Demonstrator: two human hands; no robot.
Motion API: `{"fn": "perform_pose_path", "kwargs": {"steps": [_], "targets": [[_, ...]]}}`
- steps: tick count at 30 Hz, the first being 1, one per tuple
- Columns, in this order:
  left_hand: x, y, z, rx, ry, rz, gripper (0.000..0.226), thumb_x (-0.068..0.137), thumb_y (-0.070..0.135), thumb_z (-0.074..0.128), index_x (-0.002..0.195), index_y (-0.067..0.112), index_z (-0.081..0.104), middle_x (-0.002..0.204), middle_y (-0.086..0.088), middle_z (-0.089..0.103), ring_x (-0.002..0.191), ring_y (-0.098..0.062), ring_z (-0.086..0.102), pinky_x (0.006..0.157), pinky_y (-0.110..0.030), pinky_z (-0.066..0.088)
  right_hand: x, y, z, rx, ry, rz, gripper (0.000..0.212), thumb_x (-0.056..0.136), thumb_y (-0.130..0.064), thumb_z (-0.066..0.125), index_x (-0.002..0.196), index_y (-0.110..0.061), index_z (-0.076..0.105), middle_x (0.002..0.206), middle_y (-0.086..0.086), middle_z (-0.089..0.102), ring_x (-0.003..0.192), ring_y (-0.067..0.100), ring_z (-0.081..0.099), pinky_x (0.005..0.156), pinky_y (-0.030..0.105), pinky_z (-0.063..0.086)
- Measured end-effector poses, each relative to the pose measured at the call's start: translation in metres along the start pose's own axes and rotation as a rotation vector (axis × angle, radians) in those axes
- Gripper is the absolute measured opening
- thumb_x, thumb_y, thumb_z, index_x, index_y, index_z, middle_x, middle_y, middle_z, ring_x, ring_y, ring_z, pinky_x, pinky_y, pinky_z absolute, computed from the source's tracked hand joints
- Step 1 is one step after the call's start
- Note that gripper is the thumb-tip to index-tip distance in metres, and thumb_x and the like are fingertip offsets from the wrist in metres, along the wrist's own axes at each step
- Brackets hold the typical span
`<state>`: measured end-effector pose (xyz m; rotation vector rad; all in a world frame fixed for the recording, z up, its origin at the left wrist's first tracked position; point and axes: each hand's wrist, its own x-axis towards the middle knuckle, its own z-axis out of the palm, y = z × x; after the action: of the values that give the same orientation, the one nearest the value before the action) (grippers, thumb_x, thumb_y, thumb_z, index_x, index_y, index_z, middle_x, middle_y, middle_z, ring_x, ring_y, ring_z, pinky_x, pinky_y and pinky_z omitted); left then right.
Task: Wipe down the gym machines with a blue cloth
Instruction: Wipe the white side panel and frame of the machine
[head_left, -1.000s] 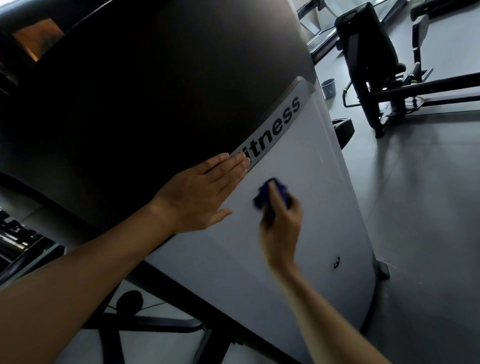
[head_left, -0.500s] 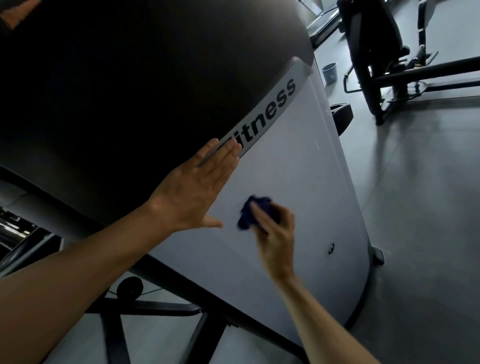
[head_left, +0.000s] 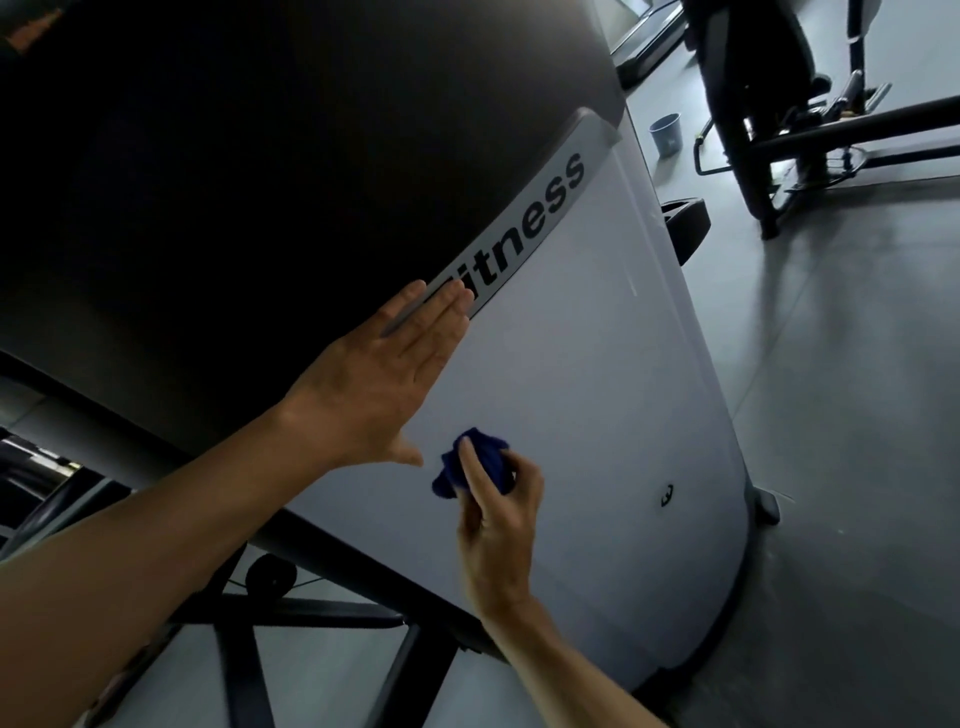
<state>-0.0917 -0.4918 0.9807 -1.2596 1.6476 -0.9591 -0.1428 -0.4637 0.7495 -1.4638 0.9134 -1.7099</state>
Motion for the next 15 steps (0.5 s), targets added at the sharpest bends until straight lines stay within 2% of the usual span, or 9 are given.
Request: {"fn": "perform_pose_path", "kwargs": {"steps": [2,3,5,10,12,15], "targets": [[0.000,-0.001,0.000,-0.003,-0.008,0.003,0.148,0.079,0.093,0.046,0.149,-0.009,-0.035,0.156,-0.028,-0.044,0.149,-0.042,-0.037,0.127,-0.052,-0.012,0.016,-0.017,0.003,0.144,0.028,-0.059,0.037,0.097,-0.014,0.069,0.134,-0.021,0.068,0.136,0.000,0.049,0.133,-0.006,0.039,0.102,0.020,0.045],[0.001,-0.002,0.000,-0.009,-0.009,0.004,0.148,0.079,0.093,0.046,0.148,-0.009,-0.036,0.156,-0.028,-0.045,0.150,-0.042,-0.037,0.128,-0.052,-0.012,0.031,-0.023,0.008,0.144,0.041,-0.090,0.037,0.097,-0.014,0.070,0.134,-0.014,0.068,0.135,0.008,0.049,0.134,0.005,0.041,0.103,0.020,0.046],[0.002,-0.002,0.002,-0.028,0.002,0.010,0.149,0.078,0.093,0.047,0.147,-0.007,-0.038,0.157,-0.027,-0.044,0.151,-0.041,-0.036,0.128,-0.052,-0.011,0.058,-0.033,0.013,0.045,0.023,-0.138,0.041,0.096,-0.012,0.073,0.136,-0.016,0.067,0.135,0.016,0.053,0.129,0.025,0.048,0.102,0.027,0.048],[0.001,-0.002,0.003,-0.065,0.070,0.022,0.149,0.076,0.094,0.048,0.153,-0.009,-0.028,0.162,-0.028,-0.035,0.153,-0.041,-0.030,0.128,-0.051,-0.012,0.034,0.008,0.007,-0.085,-0.032,-0.317,0.039,0.100,-0.011,0.067,0.139,-0.018,0.065,0.145,0.012,0.049,0.132,0.032,0.052,0.102,0.041,0.051],[0.001,-0.001,0.002,-0.072,0.043,0.020,0.150,0.076,0.093,0.051,0.152,-0.009,-0.030,0.161,-0.028,-0.038,0.152,-0.041,-0.033,0.127,-0.052,-0.014,0.021,0.036,-0.006,-0.123,-0.065,-0.270,0.047,0.096,-0.007,0.072,0.141,-0.019,0.063,0.148,0.010,0.048,0.136,0.031,0.051,0.101,0.042,0.052],[0.001,-0.001,0.004,-0.093,0.045,0.011,0.152,0.075,0.092,0.054,0.151,-0.008,-0.032,0.160,-0.027,-0.040,0.151,-0.041,-0.035,0.127,-0.052,-0.016,0.012,0.039,-0.022,-0.085,-0.086,-0.127,0.053,0.090,-0.006,0.077,0.140,-0.018,0.063,0.150,0.006,0.047,0.138,0.027,0.049,0.105,0.034,0.052]]}}
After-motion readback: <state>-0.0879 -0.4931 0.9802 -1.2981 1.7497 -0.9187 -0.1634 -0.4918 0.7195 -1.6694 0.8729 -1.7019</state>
